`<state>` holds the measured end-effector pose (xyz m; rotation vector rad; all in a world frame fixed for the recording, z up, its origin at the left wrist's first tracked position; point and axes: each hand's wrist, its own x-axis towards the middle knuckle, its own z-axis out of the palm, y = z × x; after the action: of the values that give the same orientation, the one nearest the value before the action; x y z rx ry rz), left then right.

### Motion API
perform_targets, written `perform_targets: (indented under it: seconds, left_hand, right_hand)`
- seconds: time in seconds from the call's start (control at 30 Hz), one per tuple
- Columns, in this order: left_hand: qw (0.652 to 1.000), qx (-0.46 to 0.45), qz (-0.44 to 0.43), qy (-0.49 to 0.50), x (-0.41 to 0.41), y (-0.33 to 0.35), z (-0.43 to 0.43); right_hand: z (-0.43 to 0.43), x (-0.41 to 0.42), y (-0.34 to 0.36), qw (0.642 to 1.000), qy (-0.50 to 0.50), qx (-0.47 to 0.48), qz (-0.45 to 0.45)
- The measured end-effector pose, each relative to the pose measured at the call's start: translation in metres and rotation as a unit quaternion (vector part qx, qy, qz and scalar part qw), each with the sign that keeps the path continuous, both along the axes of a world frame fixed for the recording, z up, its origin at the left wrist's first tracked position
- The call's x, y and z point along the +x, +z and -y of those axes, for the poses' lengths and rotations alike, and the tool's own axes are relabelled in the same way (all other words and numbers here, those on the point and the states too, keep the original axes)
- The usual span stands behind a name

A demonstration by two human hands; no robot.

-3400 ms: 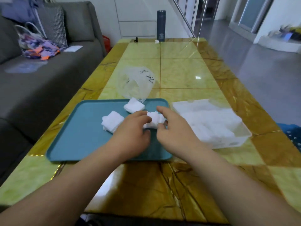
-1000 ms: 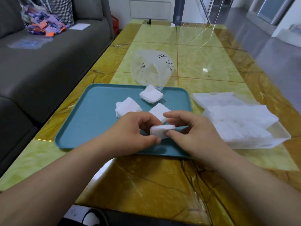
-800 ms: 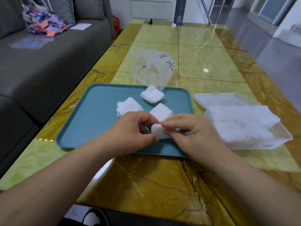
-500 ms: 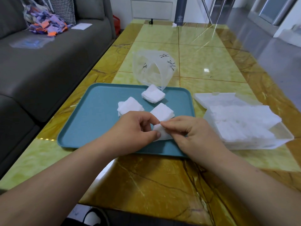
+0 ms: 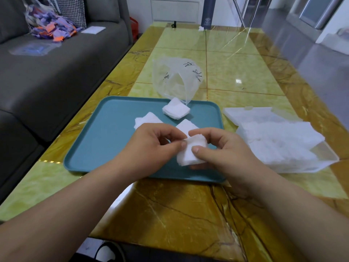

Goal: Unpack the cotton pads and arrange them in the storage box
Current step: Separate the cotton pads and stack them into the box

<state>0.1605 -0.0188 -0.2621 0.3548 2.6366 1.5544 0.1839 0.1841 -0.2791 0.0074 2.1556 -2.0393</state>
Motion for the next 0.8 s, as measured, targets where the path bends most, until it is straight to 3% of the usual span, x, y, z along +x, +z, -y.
perform_targets:
  seconds: [0.07, 0.2, 0.53, 0.67, 0.8]
  left_hand:
    - [1.000, 0.025, 0.009, 0.003, 0.001, 0.002, 0.000]
    - [0.997, 0.059, 0.039, 0.017, 0.001, 0.004, 0.001]
    - [0.994, 0.094, 0.045, 0.029, -0.003, 0.018, 0.010]
    - [0.993, 0.073, 0.077, -0.044, 0.001, 0.020, 0.009]
    - [0.995, 0.046, 0.071, -0.048, 0.000, 0.013, 0.005]
  right_hand:
    - [0.000, 0.001, 0.002, 0.996, 0.028, -0.082, 0.029]
    - [-0.002, 0.000, 0.003, 0.990, 0.037, -0.125, 0.053]
    - [-0.001, -0.006, 0.000, 0.993, -0.043, -0.084, 0.075]
    - [0.000, -0.006, 0.003, 0.993, -0.017, -0.089, 0.081]
    - [0.003, -0.002, 0.010, 0.991, 0.017, -0.107, 0.082]
